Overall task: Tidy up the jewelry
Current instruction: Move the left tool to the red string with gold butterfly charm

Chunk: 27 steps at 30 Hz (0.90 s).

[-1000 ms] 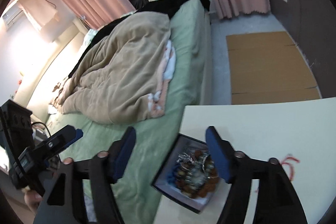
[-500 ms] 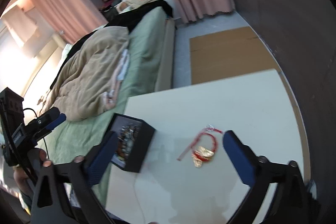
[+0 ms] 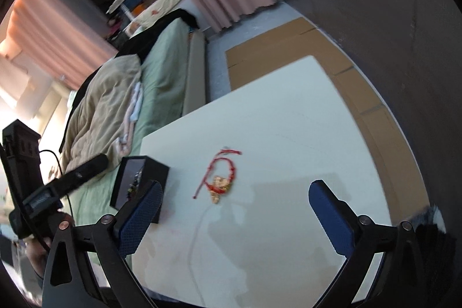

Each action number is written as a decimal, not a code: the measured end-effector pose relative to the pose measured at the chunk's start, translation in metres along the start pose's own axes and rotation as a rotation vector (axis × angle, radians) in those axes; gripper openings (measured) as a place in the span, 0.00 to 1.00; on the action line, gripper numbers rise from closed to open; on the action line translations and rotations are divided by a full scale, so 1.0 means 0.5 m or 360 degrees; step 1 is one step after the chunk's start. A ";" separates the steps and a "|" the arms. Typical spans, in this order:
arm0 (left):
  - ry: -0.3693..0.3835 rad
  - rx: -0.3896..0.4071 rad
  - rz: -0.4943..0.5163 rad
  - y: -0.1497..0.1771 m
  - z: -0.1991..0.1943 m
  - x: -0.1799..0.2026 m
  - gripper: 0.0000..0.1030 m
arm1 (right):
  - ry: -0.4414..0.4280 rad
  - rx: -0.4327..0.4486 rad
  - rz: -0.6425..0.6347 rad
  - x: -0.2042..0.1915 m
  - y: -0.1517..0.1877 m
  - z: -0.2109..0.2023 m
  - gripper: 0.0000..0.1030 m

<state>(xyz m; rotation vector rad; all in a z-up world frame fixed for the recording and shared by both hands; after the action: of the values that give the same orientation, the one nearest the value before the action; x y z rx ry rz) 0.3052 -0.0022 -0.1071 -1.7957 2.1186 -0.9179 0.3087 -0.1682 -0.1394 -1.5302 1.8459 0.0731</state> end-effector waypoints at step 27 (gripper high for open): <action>-0.0256 -0.0452 0.0140 0.094 0.243 0.032 0.45 | 0.0125 0.0072 0.0166 0.108 0.015 -0.008 1.00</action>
<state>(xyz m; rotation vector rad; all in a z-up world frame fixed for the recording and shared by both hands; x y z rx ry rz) 0.3284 -0.0531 -0.2257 -1.8131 2.2930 -0.4521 0.2985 -0.2128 -0.1692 -1.4239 1.9757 0.0200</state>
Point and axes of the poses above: each gripper's, at about its wrist camera, not at the fingertips, and z roughly the way its jaws point, x to its right, y to its underside, the point moved 10 cm from there along z, roughly the way its jaws point, and after that the axes turned 10 degrees about z, right-handed, at the moved point
